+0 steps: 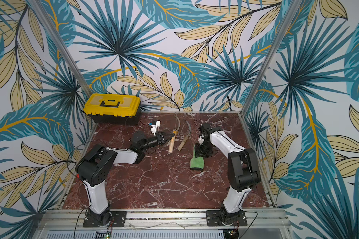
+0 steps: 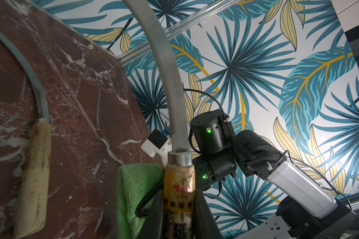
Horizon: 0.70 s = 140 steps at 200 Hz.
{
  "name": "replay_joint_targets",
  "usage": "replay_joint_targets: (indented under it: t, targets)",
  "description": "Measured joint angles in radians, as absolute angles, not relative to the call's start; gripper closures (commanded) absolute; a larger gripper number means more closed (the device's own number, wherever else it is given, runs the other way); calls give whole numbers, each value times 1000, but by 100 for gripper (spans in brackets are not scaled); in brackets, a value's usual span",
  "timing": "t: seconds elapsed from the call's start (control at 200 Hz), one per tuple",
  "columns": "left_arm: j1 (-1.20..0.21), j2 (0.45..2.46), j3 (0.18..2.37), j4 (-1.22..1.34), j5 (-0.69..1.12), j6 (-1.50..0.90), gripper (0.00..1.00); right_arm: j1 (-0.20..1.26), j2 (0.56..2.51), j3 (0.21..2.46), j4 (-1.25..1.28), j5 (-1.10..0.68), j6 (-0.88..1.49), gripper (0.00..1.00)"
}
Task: Wipe small sickles with rags
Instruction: Place the rag at the center of the board.
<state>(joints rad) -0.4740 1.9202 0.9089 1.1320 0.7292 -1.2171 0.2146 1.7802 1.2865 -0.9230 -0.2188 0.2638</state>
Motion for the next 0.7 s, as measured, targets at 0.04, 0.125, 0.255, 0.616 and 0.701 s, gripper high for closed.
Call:
replay_joint_targets:
  t: [0.04,0.125,0.255,0.616,0.701]
  targets:
    - [-474,1920,907,1132,730,-1215,100,215,1789,1287,-922,-210,268,57]
    - [-474,1920,902,1132,730,-1211,100,215,1800,1287,-922,-194,268,49]
    - [-474,1920,901,1132,730,-1208,100,215,1802,1287,-922,-176,271,39]
    - [-473,1920,901,1132,742,-1200,100,215,1763,1287,-974,-87,281,27]
    - [-473,1920,901,1132,746,-1200,100,215,1722,1288,-994,-65,284,25]
